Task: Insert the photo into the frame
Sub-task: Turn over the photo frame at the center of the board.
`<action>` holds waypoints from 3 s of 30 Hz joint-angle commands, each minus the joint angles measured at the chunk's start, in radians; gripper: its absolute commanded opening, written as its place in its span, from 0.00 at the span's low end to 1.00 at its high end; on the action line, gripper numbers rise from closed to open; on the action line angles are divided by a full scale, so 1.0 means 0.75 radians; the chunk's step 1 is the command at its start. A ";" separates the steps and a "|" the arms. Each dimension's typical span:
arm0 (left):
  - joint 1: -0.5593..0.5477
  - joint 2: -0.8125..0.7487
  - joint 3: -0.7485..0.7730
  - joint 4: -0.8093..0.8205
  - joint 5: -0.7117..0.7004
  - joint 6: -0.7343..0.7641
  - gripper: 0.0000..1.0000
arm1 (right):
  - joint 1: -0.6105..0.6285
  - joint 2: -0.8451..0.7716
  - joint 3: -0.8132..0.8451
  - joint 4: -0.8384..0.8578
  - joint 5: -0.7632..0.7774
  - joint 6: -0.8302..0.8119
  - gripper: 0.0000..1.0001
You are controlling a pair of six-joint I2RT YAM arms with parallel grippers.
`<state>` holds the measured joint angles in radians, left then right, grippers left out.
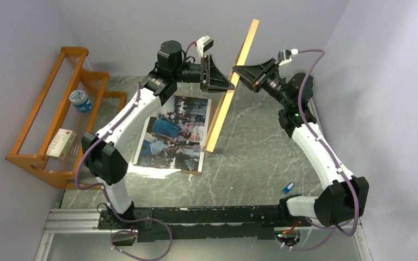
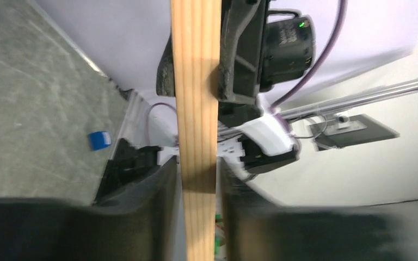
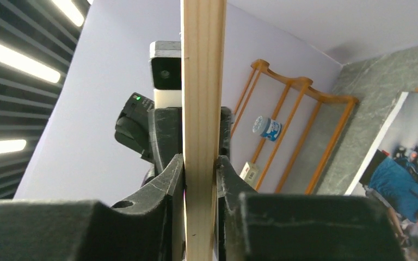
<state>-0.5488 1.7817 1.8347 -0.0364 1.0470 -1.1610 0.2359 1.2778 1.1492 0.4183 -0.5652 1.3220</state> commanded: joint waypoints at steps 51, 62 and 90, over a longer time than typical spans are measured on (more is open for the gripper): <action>0.402 -0.005 -0.183 -0.985 -0.974 0.947 0.94 | 0.140 1.205 0.956 -1.485 0.644 -0.975 0.04; 0.608 0.222 -0.194 -0.937 -1.063 0.930 0.94 | 0.151 1.315 0.952 -1.400 0.648 -0.856 0.18; 0.853 0.675 0.151 -0.819 -1.064 0.979 0.71 | 0.232 1.257 0.993 -1.121 0.199 -0.874 0.55</action>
<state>0.1070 2.2581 1.9198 -0.6750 0.1989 -0.4057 0.3744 2.2173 1.8481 -0.5568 -0.2516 0.6487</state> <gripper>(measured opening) 0.714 0.563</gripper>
